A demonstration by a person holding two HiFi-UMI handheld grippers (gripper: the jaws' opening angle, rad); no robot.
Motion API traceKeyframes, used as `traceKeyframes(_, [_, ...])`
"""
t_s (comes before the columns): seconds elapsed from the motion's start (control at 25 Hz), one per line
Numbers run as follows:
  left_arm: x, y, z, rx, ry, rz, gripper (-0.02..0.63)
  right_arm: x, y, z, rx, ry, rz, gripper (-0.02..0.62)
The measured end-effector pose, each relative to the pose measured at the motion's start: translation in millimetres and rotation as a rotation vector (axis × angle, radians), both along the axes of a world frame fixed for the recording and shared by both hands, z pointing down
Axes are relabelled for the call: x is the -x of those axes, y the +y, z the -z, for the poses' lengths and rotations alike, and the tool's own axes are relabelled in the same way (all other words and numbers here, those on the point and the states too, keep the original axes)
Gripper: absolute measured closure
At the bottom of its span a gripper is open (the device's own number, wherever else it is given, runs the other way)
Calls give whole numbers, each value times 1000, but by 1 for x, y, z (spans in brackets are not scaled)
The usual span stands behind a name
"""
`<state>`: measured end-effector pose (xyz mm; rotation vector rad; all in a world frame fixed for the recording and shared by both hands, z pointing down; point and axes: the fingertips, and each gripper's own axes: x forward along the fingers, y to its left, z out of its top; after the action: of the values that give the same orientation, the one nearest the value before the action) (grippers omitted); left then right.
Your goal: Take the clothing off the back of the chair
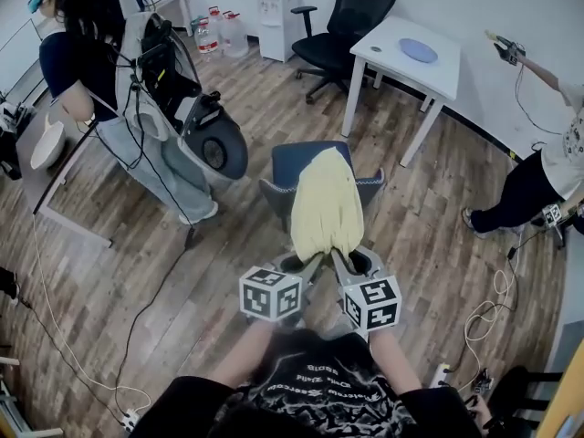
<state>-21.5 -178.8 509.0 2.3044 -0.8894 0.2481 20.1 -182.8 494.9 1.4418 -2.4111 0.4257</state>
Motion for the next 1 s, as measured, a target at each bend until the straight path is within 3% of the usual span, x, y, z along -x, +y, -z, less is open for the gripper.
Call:
traceKeyframes(0.2, [-4,21,0,-18,-33,0,538,-5,21,-2,6,-12,10,522])
traceKeyframes(0.76, [-32,81,11,-51,-25,71,538,-32,82,11,-52,20,43,523])
traceKeyframes(1.0, [-44,114,0,-19,-39,51,538,-46,119,-2,2,-14,17,523])
